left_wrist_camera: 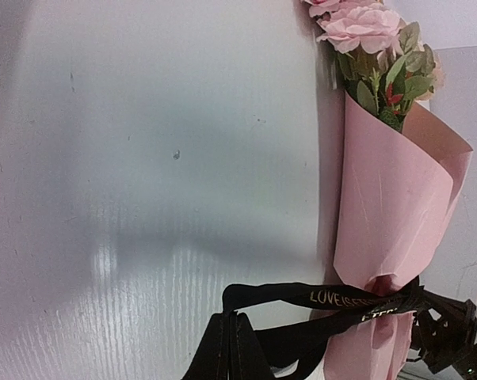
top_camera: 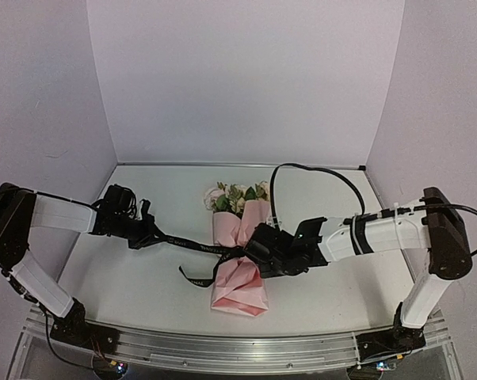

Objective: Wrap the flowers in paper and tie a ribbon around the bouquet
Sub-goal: Tie the half-tied ribbon around the folded bouquet.

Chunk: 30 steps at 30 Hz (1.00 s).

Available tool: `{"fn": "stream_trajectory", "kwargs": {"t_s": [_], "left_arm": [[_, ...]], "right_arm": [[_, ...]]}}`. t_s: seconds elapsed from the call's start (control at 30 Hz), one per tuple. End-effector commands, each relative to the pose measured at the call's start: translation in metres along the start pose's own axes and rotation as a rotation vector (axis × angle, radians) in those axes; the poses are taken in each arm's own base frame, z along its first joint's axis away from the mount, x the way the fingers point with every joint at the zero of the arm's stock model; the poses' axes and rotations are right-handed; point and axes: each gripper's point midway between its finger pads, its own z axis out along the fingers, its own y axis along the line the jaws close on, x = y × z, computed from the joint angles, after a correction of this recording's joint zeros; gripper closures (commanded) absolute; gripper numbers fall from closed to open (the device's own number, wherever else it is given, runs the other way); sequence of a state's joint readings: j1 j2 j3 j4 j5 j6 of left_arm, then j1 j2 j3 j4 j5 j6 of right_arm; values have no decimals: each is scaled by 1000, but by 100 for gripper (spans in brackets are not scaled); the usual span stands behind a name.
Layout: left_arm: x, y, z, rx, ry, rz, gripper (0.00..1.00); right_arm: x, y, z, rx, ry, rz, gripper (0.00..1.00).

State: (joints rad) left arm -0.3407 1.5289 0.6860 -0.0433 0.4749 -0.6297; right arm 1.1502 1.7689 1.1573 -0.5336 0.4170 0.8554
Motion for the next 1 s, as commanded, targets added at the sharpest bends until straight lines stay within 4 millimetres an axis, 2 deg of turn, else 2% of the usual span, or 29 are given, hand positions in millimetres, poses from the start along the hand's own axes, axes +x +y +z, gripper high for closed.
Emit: {"fn": "stream_trajectory", "kwargs": {"t_s": [0.0, 0.07, 0.23, 0.4, 0.5, 0.57, 0.67, 0.77, 0.87, 0.97], "left_arm": [[-13, -27, 1, 102, 4, 63, 100], [-9, -32, 2, 126, 27, 84, 100], [-5, -44, 4, 161, 49, 133, 100], [-6, -45, 5, 163, 50, 140, 100], [-5, -42, 6, 157, 52, 135, 100], [-3, -41, 7, 156, 57, 130, 100], [-6, -44, 7, 170, 45, 141, 100], [-7, -45, 8, 173, 48, 143, 100], [-8, -46, 8, 170, 49, 147, 100], [-7, -42, 8, 153, 57, 141, 100]], "right_arm": [[-18, 10, -7, -28, -71, 20, 100], [-23, 5, -10, -32, -92, -1, 98], [-31, 5, -9, -146, -71, -9, 82], [-36, 7, -20, -283, -51, 2, 59], [-41, 0, -24, -327, -37, 67, 52], [-41, 4, -19, -375, -1, 97, 51], [-41, 28, -16, -473, 29, 46, 48], [-37, 48, -12, -545, 64, 17, 50], [-30, 56, -7, -549, 89, 11, 65], [-21, 66, -13, -538, 86, -24, 79]]}}
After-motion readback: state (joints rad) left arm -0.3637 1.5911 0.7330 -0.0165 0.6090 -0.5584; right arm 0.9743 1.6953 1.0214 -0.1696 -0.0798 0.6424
